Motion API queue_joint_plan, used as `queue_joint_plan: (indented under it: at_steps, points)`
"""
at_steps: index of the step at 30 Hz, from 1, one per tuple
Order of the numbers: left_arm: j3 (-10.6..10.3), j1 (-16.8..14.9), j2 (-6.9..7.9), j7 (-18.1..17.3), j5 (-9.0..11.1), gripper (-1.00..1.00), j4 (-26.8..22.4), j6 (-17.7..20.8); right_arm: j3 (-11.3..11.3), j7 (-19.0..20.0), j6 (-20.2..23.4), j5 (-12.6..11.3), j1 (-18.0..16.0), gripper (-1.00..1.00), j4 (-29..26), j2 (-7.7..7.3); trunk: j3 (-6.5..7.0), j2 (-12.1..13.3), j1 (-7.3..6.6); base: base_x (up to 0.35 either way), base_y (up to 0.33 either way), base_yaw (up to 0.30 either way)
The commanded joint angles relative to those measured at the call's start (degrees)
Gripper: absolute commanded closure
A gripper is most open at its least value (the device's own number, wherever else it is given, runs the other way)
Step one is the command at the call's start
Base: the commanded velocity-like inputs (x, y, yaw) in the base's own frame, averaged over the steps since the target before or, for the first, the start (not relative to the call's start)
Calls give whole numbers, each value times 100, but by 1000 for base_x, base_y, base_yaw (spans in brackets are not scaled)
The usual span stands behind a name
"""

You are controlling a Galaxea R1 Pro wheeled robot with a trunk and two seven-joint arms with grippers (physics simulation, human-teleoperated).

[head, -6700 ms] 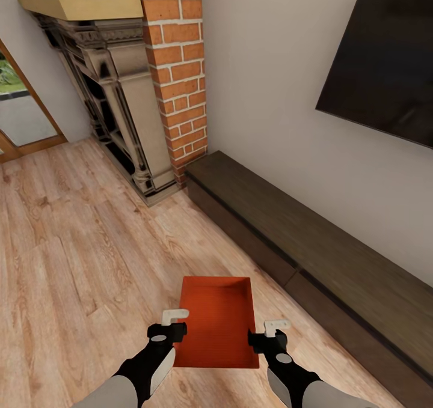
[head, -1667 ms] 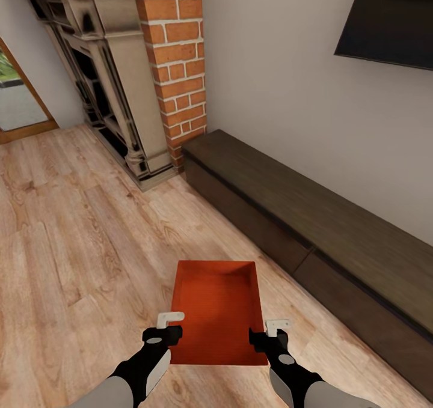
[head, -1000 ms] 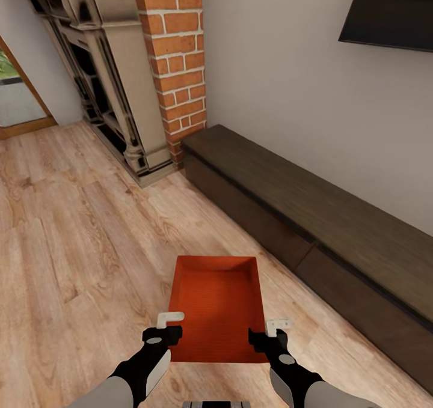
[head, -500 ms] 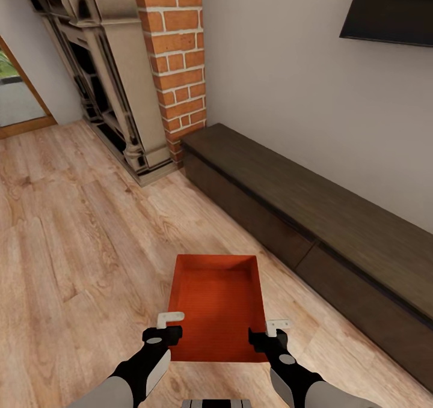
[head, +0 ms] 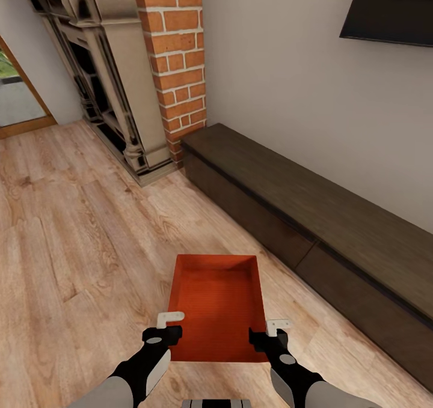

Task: Move the two storage containers from the living room to the garage. In the garage, place one container on the floor and stack the other container on top of it (either order is fine).

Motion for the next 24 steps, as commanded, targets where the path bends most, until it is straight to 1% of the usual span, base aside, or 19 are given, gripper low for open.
queue_joint_plan:
  at_steps: [1,16,20,24]
  points:
    - [-49,-2,5,43,49,-100,-11,31,47,-23,-21,-51,-3,-100,5,0,-4,-1,-1,0,0,0]
    - [-50,-4,12,43,49,-100,-17,31,41,-23,-51,-59,-3,-100,12,-10,-4,-1,-1,0,0,0]
    - [-52,-2,25,43,49,-100,-22,31,41,-26,-56,-59,-3,-100,14,-63,-4,-1,-1,0,0,0]
    - [-51,-1,36,43,49,-100,-25,31,41,-27,-56,-60,-3,-100,12,-76,-4,-1,-1,0,0,0]
